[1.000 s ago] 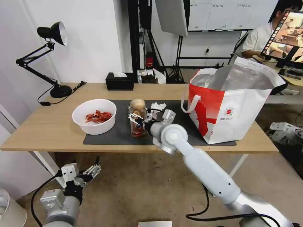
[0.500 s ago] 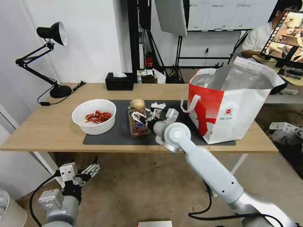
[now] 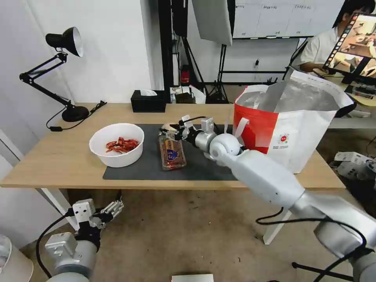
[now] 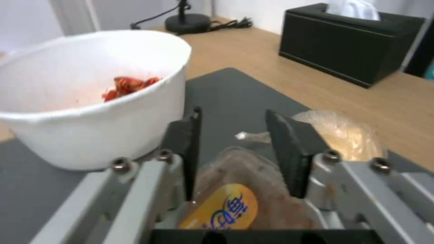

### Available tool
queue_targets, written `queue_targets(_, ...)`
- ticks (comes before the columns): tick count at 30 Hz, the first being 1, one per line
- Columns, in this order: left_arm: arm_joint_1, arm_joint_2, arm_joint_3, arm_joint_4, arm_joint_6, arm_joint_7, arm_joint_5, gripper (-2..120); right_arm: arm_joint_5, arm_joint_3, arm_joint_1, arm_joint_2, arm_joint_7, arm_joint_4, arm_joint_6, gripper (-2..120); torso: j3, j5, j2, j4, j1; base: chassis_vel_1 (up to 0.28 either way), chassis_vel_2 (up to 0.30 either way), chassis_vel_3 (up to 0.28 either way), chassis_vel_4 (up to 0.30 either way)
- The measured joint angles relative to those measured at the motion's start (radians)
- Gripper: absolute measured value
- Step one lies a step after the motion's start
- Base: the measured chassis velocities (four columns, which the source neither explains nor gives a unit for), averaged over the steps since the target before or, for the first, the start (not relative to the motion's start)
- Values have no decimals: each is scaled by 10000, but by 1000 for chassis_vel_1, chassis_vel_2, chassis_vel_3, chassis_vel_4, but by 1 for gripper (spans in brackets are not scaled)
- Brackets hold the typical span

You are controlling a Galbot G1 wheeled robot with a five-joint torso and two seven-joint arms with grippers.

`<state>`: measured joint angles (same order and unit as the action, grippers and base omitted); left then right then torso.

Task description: Pick up the trash from the table and place it into the takeout bag.

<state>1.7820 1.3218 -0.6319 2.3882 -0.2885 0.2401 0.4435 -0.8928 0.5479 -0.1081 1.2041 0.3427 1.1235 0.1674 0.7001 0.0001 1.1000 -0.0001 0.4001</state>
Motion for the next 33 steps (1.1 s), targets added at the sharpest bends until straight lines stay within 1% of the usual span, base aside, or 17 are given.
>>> queue_targets(2,-30,-22,17,0,-1,-75,88,100,70,192,278,259,667,-686,-232,25,-1,0,0,1,0,0,0,0,0)
queue_targets(3,-30,-22,17,0,-1,-75,88,100,70,192,278,259,667,-686,-232,25,-1,0,0,1,0,0,0,0,0)
queue_targets(5,-52,-40,52,-13,-2,-122,286,100,89,284,396,487,998,-1145,-253,13,-1,-1,0,2,0,0,0,0,0)
queue_targets(6,-52,-40,52,-13,-2,-122,286,100,89,284,396,487,998,-1145,-253,13,-1,-1,0,2,0,0,0,0,0)
queue_targets(9,-152,-127,88,-77,-2,-267,680,100,140,348,438,699,1211,-1522,-228,0,-1,-1,0,2,0,0,0,0,0)
queue_targets(14,-479,-398,90,-199,-6,-418,1208,100,162,422,406,840,1311,-1726,-179,0,-2,-2,1,0,-1,0,0,0,0)
queue_targets(17,-734,-734,70,-316,-19,-518,1717,100,227,504,318,983,1311,-1889,-136,0,-1,-1,0,2,-1,0,0,0,0)
queue_targets(18,-734,-734,70,-316,-19,-518,1717,100,227,504,318,983,1311,-1889,-136,0,-1,-1,0,2,-1,0,0,0,0)
queue_targets(21,-942,-1051,54,-397,-44,-527,2583,100,280,529,249,1021,1191,-1891,-27,0,-1,-2,0,2,-1,0,0,0,0)
queue_targets(22,-942,-1051,54,-397,-44,-527,2583,100,280,529,249,1021,1191,-1891,-27,0,-1,-2,0,2,-1,0,0,0,0)
queue_targets(25,-1306,-1493,172,-604,-51,-528,3553,100,265,607,217,931,1007,-1749,72,0,-2,-2,0,2,-1,0,0,0,0)
queue_targets(26,-1306,-1493,172,-604,-51,-528,3553,100,265,607,217,931,1007,-1749,72,0,-2,-2,0,2,-1,0,0,0,0)
queue_targets(29,-1789,-1969,295,-904,-36,-535,4505,100,229,738,209,842,906,-1646,138,0,-2,-1,0,0,-1,0,0,0,0)
queue_targets(30,-1789,-1969,295,-904,-36,-535,4505,100,229,738,209,842,906,-1646,138,0,-2,-1,0,0,-1,0,0,0,0)
queue_targets(33,-2428,-2393,457,-1277,27,-518,5494,100,184,856,208,782,858,-1563,178,0,-2,-2,0,1,-2,0,0,0,0)
